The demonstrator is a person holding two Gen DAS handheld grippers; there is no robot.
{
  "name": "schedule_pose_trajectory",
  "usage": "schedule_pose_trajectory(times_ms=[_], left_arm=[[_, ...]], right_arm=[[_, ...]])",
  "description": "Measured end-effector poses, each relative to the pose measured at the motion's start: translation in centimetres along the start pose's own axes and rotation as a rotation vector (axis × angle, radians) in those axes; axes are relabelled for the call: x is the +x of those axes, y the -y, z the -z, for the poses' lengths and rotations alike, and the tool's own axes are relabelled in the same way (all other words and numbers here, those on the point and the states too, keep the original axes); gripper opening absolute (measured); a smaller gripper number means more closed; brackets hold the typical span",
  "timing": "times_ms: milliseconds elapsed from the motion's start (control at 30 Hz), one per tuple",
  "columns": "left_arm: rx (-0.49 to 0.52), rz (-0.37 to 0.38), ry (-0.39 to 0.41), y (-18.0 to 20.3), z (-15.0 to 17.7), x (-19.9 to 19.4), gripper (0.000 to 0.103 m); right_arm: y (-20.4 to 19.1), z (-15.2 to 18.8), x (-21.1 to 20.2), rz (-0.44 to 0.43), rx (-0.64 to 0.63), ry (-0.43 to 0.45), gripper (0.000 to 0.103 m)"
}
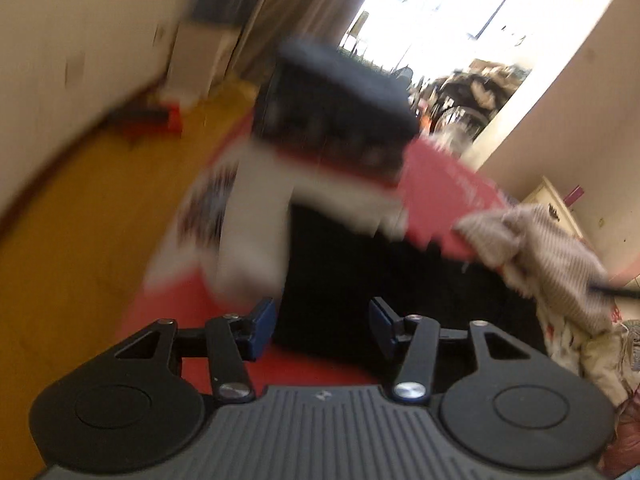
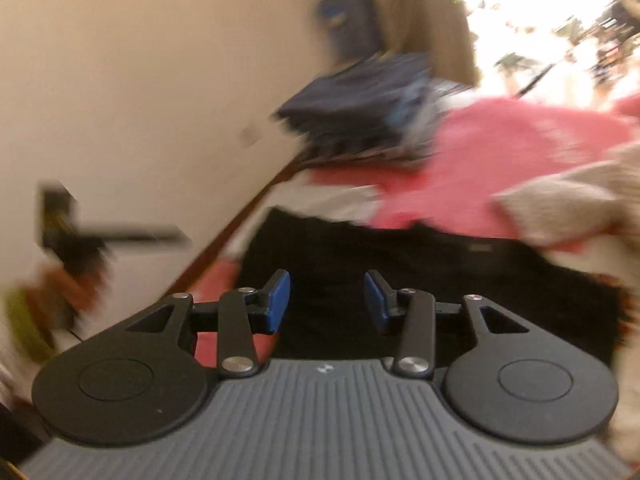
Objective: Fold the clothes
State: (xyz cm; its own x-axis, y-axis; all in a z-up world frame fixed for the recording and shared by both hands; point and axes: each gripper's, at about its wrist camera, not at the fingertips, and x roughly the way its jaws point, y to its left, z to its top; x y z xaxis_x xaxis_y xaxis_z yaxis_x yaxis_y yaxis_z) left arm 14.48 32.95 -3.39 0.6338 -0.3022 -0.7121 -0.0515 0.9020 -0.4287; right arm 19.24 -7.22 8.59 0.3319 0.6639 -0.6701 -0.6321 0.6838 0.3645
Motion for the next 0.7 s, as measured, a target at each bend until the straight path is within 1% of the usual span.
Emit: schedule_pose_trajectory(times_ms=[100,133,200,367,433,567,633,667,700], left_arm=[[0.04,-0.013,-0.036,-1.2,2.1,3.1,0.051],[0.066,-0.021,-0.036,-1.4,2.5,3.6,0.052],[0.088,-0.017,-0.02,-1.7,2.7,3.9,0.052],[0.082,0.016,0.01,-2.4,2.6,5.0,0.051],[0.061,0.026,0.012,-2.9,2.7,5.7,0.046],[-0.002,0.058,0.022,-3.8,2.9,7.0,0.04],[-0.02,0.073,0.029,-3.9,2.9,7.1,0.029],[-0.018,0.075,0.03,-3.9,3.0,7.2,0.025],[-0.016,0.077,0.03,-3.9,3.0,7.2,0.018]], right_arm=[[-2.9,-2.7,7.0,-0.044,0.045,-0.099,0.041],[-3.7,-3.4,9.3,-0.054,0.06,-0.129,0.041],[-5.2,-4.0,13.2,-0.059,0.071,-0.176,0.041],[-8.2,-5.1,21.0,-0.022,0.044,-0.231,0.041],[-8.8,-5.2,23.0,-0.002,0.046,-0.252,0.041],[-9.4,-5.6,26.3,0.041,0.058,-0.282,0.041],[-9.4,-5.7,27.3,0.073,0.056,-0.291,0.041],[-9.5,-5.8,27.8,0.09,0.055,-0.296,0.041],[-9.5,-5.7,28.3,0.108,0.053,-0.304,0.041]])
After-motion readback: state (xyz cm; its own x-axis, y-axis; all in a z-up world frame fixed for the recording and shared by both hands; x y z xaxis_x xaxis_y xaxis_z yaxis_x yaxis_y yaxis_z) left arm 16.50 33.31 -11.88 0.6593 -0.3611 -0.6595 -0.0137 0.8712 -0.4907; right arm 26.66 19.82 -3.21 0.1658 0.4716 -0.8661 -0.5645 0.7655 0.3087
